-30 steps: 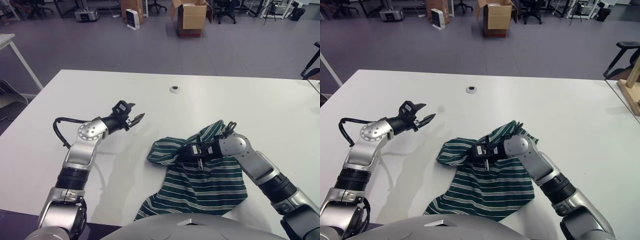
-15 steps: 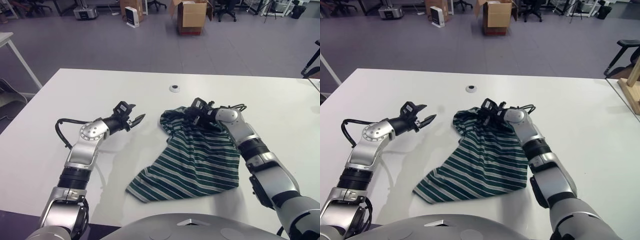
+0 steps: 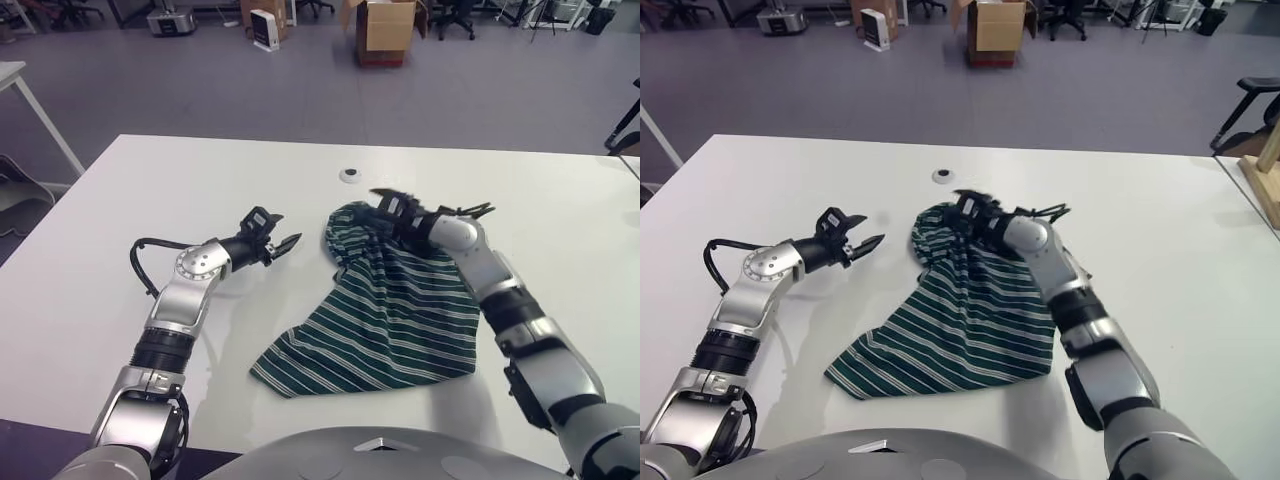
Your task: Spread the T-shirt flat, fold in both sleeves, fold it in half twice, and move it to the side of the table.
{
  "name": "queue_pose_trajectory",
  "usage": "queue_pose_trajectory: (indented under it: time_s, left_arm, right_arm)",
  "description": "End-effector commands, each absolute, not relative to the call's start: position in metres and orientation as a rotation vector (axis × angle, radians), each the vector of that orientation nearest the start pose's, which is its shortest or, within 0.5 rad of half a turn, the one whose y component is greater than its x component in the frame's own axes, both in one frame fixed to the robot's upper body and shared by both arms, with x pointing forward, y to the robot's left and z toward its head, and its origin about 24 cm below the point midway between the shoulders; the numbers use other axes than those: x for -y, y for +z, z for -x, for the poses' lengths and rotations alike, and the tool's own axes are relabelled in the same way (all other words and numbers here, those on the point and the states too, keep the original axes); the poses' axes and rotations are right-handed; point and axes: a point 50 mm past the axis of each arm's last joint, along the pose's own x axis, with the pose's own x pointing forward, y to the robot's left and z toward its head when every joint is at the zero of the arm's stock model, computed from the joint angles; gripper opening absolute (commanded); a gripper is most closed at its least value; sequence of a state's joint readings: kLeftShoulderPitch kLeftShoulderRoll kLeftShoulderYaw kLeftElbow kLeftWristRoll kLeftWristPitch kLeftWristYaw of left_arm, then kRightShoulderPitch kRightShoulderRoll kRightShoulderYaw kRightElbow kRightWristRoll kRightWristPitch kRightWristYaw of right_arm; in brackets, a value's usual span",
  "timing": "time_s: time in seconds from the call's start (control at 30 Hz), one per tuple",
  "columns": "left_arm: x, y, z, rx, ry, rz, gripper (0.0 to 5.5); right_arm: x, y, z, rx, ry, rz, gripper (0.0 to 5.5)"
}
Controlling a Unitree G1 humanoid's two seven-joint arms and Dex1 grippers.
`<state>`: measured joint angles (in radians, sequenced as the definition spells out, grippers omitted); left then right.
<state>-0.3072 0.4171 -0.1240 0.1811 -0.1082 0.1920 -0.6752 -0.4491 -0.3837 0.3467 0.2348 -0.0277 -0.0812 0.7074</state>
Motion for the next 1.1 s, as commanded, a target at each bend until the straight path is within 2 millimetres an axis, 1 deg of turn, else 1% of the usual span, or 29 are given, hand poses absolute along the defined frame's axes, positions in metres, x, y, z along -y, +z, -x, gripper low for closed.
queue_pose_trajectory:
  time_s: [0.03,0.07,0.13,0.2,0.23,0.33,0.4,0.47,0.53,0.6,0.67,0.7,0.73,0.77,0.8,0.83,0.9,0.97,1.03,1.07,1.1]
  left_arm:
    - [-0.165,0.068,-0.306,-0.23,-0.76,-0.235,2.95]
    - [-0.164,0.067,-0.308,-0.243,-0.761,-0.225,2.95]
    - [-0.159,0.066,-0.31,-0.255,-0.776,-0.216,2.95]
    - [-0.145,0.066,-0.311,-0.257,-0.827,-0.189,2.95]
    - [-0.137,0.068,-0.311,-0.255,-0.856,-0.167,2.95]
    - [-0.119,0.072,-0.31,-0.272,-0.923,-0.075,2.95]
    - [-0.118,0.073,-0.311,-0.295,-0.924,-0.04,2.95]
    - [-0.12,0.073,-0.311,-0.308,-0.917,-0.04,2.95]
    - [-0.123,0.077,-0.31,-0.303,-0.909,-0.035,2.95]
    - [-0.123,0.081,-0.309,-0.295,-0.91,-0.039,2.95]
    - [-0.122,0.084,-0.31,-0.289,-0.916,-0.053,2.95]
    - [-0.121,0.085,-0.311,-0.287,-0.918,-0.059,2.95]
    - [-0.12,0.086,-0.311,-0.284,-0.92,-0.062,2.95]
    - [-0.119,0.087,-0.311,-0.281,-0.921,-0.064,2.95]
    - [-0.118,0.088,-0.312,-0.279,-0.923,-0.064,2.95]
    - [-0.119,0.088,-0.312,-0.277,-0.919,-0.065,2.95]
    - [-0.121,0.088,-0.312,-0.277,-0.907,-0.064,2.95]
    - [-0.123,0.088,-0.312,-0.277,-0.897,-0.058,2.95]
    - [-0.124,0.087,-0.311,-0.28,-0.892,-0.053,2.95]
    - [-0.124,0.086,-0.31,-0.284,-0.889,-0.051,2.95]
    - [-0.125,0.083,-0.309,-0.291,-0.884,-0.053,2.95]
  right_arm:
    - [0.088,0.073,-0.246,-0.061,1.371,0.535,2.78]
    - [0.089,0.062,-0.229,-0.143,1.471,0.545,2.78]
    - [0.098,0.047,-0.206,-0.282,1.588,0.586,2.78]
    - [0.116,0.039,-0.2,-0.393,1.614,0.685,2.78]
    - [0.124,0.038,-0.2,-0.426,1.61,0.721,2.78]
    - [0.145,0.048,-0.202,-0.474,1.588,0.76,2.78]
    - [0.161,0.052,-0.2,-0.532,1.61,0.807,2.78]
    - [0.175,0.06,-0.196,-0.592,1.626,0.799,2.78]
    - [0.19,0.069,-0.205,-0.644,1.577,0.827,2.78]
    - [0.201,0.087,-0.226,-0.618,1.475,0.837,2.78]
    - [0.198,0.113,-0.25,-0.476,1.38,0.777,2.78]
    - [0.191,0.121,-0.262,-0.396,1.336,0.75,2.78]
    - [0.181,0.125,-0.275,-0.319,1.279,0.717,2.78]
    - [0.17,0.121,-0.285,-0.272,1.238,0.687,2.78]
    - [0.162,0.115,-0.292,-0.257,1.198,0.669,2.78]
    - [0.153,0.105,-0.297,-0.262,1.161,0.674,2.78]
    - [0.136,0.08,-0.302,-0.284,1.112,0.744,2.78]
    - [0.122,0.061,-0.3,-0.297,1.112,0.806,2.78]
    - [0.112,0.046,-0.3,-0.316,1.113,0.883,2.78]
    - [0.106,0.04,-0.3,-0.318,1.116,0.911,2.78]
    - [0.099,0.037,-0.299,-0.311,1.127,0.905,2.78]
